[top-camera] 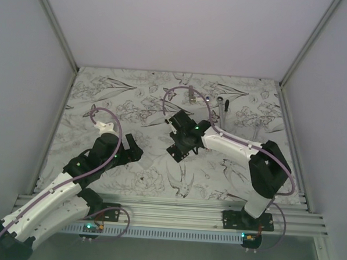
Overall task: Snap on the fuse box
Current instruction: Install the fuse at the fuse box base.
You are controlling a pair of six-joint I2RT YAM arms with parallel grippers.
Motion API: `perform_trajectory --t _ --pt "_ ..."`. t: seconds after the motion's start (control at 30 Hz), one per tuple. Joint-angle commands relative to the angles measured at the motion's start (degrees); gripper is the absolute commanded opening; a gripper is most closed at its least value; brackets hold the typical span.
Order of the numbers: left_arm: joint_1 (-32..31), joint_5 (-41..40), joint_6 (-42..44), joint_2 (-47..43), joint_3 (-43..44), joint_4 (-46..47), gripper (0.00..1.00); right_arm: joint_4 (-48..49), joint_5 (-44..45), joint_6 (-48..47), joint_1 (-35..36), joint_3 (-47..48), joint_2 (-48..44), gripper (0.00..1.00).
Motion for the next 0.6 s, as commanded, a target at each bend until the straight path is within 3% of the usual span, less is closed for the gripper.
perform_trajectory --t 0.0,0.57 --pt "0.24 0.37 0.02 0.48 1.08 -1.66 1.00 6.07 -1.44 -4.55 -0.19 -1.35 -1.92 0.32" --pt "0.24 0.90 -0.32 1.57 1.55 -1.61 1.00 7.95 -2.29 -5.69 -1.21 -0.49 4.31 0.26"
